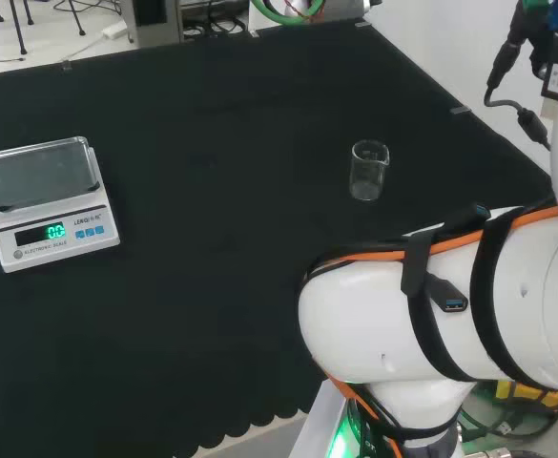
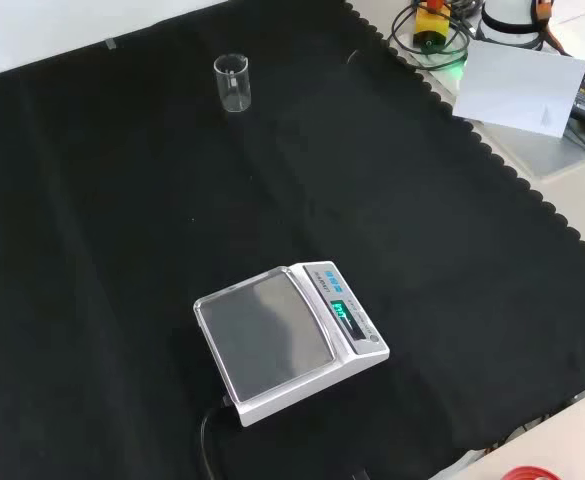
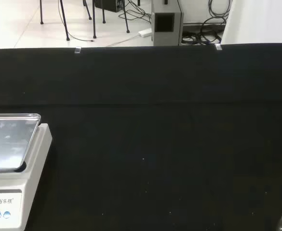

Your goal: Pick up the beaker.

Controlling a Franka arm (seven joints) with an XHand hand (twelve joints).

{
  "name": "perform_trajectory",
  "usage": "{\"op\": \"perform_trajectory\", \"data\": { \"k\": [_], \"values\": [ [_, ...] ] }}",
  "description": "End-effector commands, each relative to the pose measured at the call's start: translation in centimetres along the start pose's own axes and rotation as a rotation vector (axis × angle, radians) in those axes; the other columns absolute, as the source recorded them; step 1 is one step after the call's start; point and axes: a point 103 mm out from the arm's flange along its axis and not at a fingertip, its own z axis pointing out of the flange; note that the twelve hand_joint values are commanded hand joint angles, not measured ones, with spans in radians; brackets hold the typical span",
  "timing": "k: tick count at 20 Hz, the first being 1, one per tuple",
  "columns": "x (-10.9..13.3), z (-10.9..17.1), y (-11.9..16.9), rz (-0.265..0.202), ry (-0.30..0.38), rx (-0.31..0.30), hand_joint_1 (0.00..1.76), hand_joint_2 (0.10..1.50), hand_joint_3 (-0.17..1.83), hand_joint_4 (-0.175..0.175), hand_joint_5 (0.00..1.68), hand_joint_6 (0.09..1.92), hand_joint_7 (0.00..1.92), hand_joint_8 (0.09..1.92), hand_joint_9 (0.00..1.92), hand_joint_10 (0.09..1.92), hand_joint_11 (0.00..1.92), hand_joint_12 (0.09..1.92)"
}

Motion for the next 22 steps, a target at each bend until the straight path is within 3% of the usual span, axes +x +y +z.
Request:
{"op": "perform_trajectory", "data": {
  "k": [1, 4, 8, 9, 13, 16, 19, 22],
  "values": [
    [-8.9, -11.2, -8.7, 0.124, -0.036, -0.096, 0.46, 0.70, 0.09, 0.005, 0.11, 0.09, 0.19, 0.45, 0.16, 0.88, 0.00, 1.53],
    [-9.8, -12.3, -9.5, 0.126, -0.040, -0.104, 0.47, 0.74, 0.08, 0.009, 0.14, 0.09, 0.18, 0.60, 0.18, 0.87, 0.00, 1.55],
    [-9.6, -11.6, -8.7, 0.147, -0.055, -0.101, 0.47, 0.74, 0.08, 0.009, 0.14, 0.09, 0.18, 0.63, 0.19, 0.87, 0.00, 1.55],
    [-9.6, -11.3, -8.5, 0.154, -0.036, -0.127, 0.47, 0.74, 0.08, 0.009, 0.14, 0.09, 0.18, 0.63, 0.19, 0.87, 0.00, 1.55],
    [-10.1, -6.2, -5.3, 0.164, -0.055, -0.077, 0.48, 0.74, 0.08, 0.009, 0.14, 0.09, 0.17, 0.64, 0.19, 0.87, 0.00, 1.55],
    [-10.9, -2.5, -3.1, 0.179, -0.021, -0.044, 0.49, 0.74, 0.07, 0.008, 0.13, 0.09, 0.17, 0.64, 0.19, 0.87, 0.00, 1.55],
    [-12.5, 3.4, 0.0, 0.197, 0.007, -0.016, 0.49, 0.74, 0.07, 0.008, 0.13, 0.09, 0.16, 0.64, 0.19, 0.87, 0.00, 1.55],
    [-13.4, 6.8, 1.6, 0.227, 0.030, -0.014, 0.49, 0.74, 0.07, 0.008, 0.13, 0.09, 0.15, 0.64, 0.19, 0.87, 0.00, 1.54]
  ]
}}
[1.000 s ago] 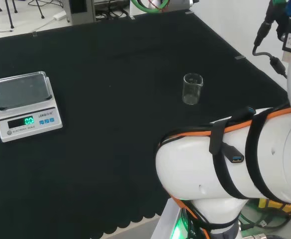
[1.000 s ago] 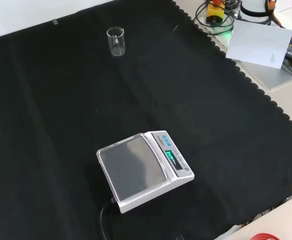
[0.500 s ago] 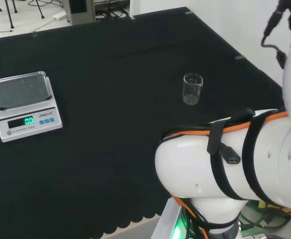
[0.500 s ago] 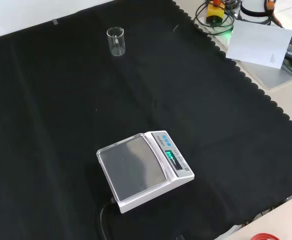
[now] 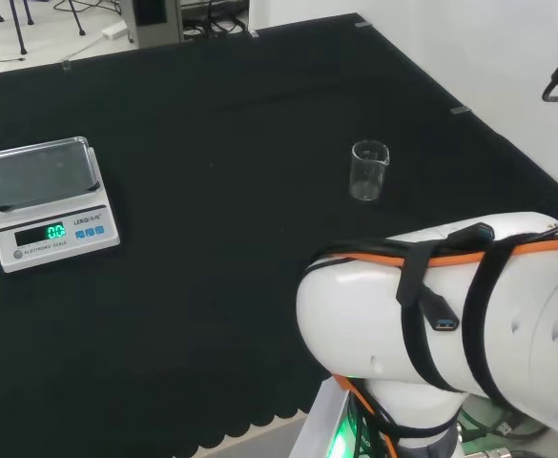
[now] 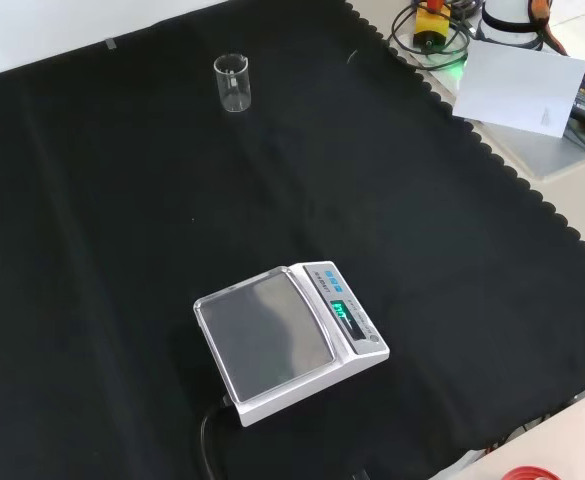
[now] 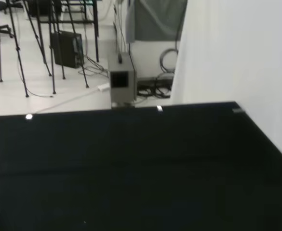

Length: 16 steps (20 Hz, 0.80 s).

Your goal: Pick up the beaker.

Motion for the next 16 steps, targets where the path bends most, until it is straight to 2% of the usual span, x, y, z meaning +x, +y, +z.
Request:
{"op": "perform_trajectory", "data": {
  "k": [1, 4, 7, 9, 12, 16],
  "values": [
    [-4.8, 18.5, 4.1, 0.115, 0.042, 0.128, 0.50, 0.74, 0.07, 0.008, 0.13, 0.09, 0.15, 0.64, 0.19, 0.87, 0.00, 1.54],
    [-7.2, 20.9, 4.4, 0.149, 0.058, 0.104, 0.50, 0.74, 0.07, 0.008, 0.13, 0.09, 0.14, 0.65, 0.19, 0.87, 0.00, 1.53],
    [-8.6, 23.3, 3.7, 0.181, 0.084, 0.065, 0.50, 0.74, 0.06, 0.008, 0.13, 0.09, 0.14, 0.66, 0.19, 0.87, 0.00, 1.51],
    [-9.0, 25.0, 3.0, 0.199, 0.097, 0.071, 0.50, 0.74, 0.06, 0.008, 0.13, 0.09, 0.13, 0.66, 0.19, 0.87, 0.00, 1.51],
    [-8.6, 27.1, 1.8, 0.224, 0.132, 0.093, 0.51, 0.74, 0.06, 0.006, 0.13, 0.09, 0.14, 0.66, 0.19, 0.87, 0.00, 1.51],
    [-6.2, 29.3, 0.0, 0.178, 0.184, 0.126, 0.51, 0.74, 0.06, 0.005, 0.14, 0.09, 0.15, 0.67, 0.20, 0.87, 0.00, 1.51]
  ]
}}
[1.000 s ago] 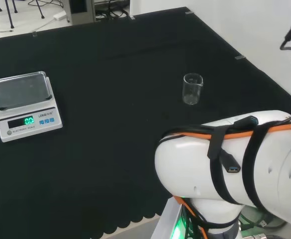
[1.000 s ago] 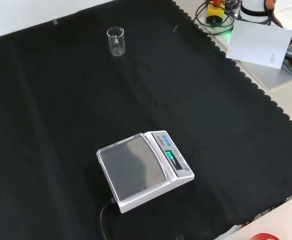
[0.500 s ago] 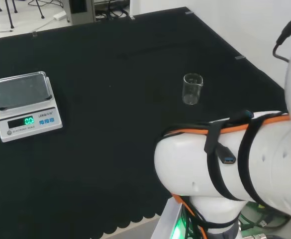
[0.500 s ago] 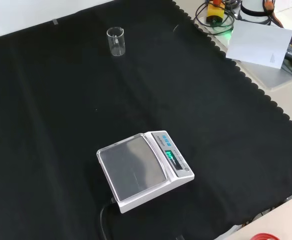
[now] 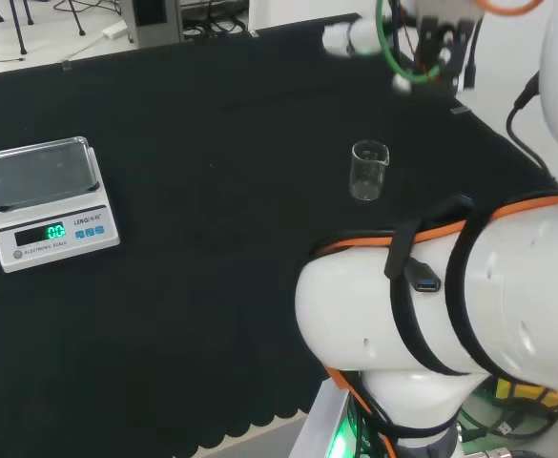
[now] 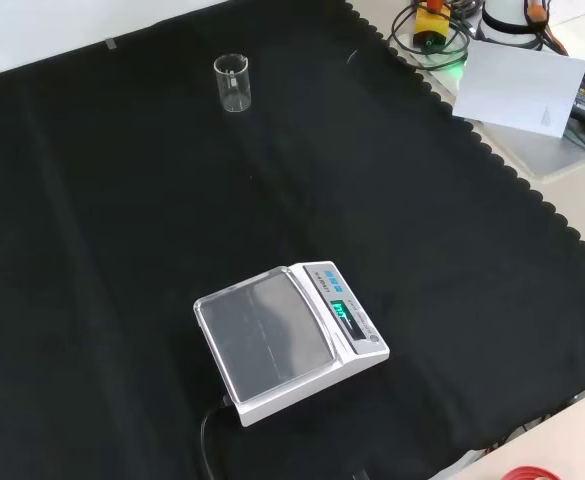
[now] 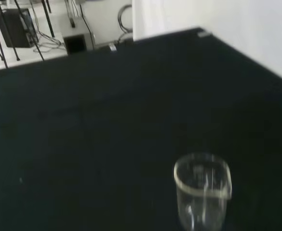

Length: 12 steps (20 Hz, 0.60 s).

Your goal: Pick up the beaker.

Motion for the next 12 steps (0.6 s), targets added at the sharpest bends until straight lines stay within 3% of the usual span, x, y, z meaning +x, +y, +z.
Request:
{"op": "perform_trajectory", "data": {
  "k": [1, 6, 12],
  "values": [
    [0.1, 6.8, -3.2, -0.008, 0.069, 0.073, 0.51, 0.74, 0.06, 0.005, 0.14, 0.09, 0.15, 0.67, 0.20, 0.87, 0.00, 1.51],
    [0.5, 10.1, -3.5, -0.007, 0.085, 0.144, 0.51, 0.74, 0.06, 0.005, 0.15, 0.09, 0.16, 0.68, 0.21, 0.87, 0.00, 1.51],
    [-1.5, 13.7, -0.5, 0.039, 0.035, 0.201, 0.51, 0.74, 0.06, 0.005, 0.15, 0.09, 0.16, 0.68, 0.21, 0.87, 0.00, 1.51]
  ]
}}
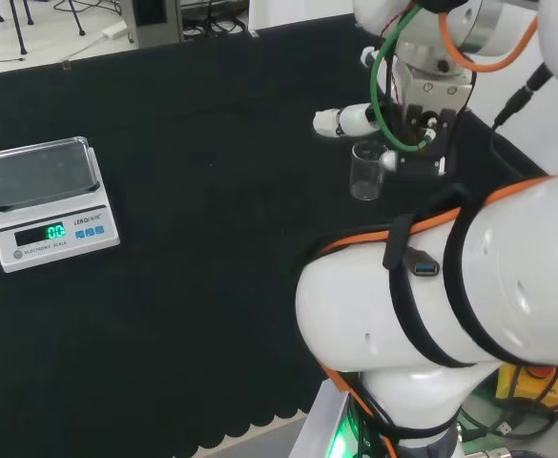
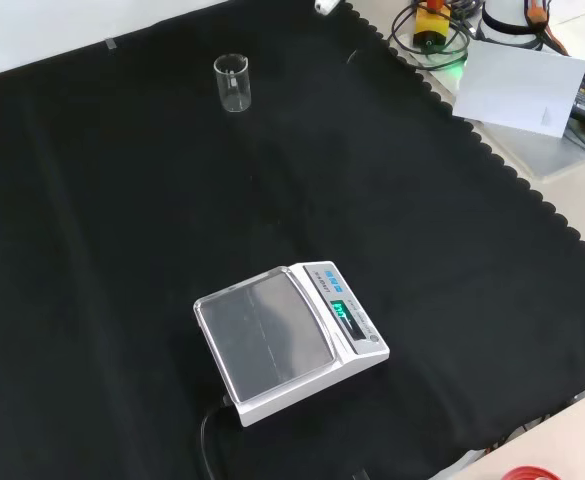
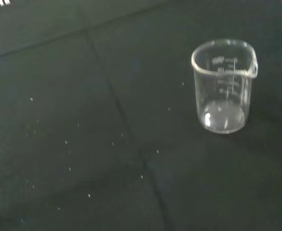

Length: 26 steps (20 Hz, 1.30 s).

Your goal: Pick up the beaker.

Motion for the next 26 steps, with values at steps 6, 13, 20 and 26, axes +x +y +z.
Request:
{"op": "perform_trajectory", "data": {
  "k": [6, 13, 20, 26],
  "values": [
    [-4.0, 8.7, 6.2, 0.076, -0.045, 0.142, 0.51, 0.74, 0.06, 0.005, 0.15, 0.09, 0.15, 0.68, 0.20, 0.87, 0.00, 1.51],
    [-4.6, 11.3, 7.9, 0.102, -0.069, 0.174, 0.52, 0.74, 0.06, 0.007, 0.14, 0.09, 0.13, 0.68, 0.20, 0.87, 0.00, 1.50],
    [-4.6, 6.0, 10.1, 0.100, -0.104, 0.061, 0.52, 0.75, 0.06, 0.009, 0.14, 0.09, 0.12, 0.68, 0.18, 0.87, 0.00, 1.48],
    [-5.1, 2.7, 11.3, 0.105, -0.125, 0.016, 0.52, 0.75, 0.05, 0.010, 0.14, 0.09, 0.11, 0.68, 0.18, 0.87, 0.00, 1.47]
  ]
}}
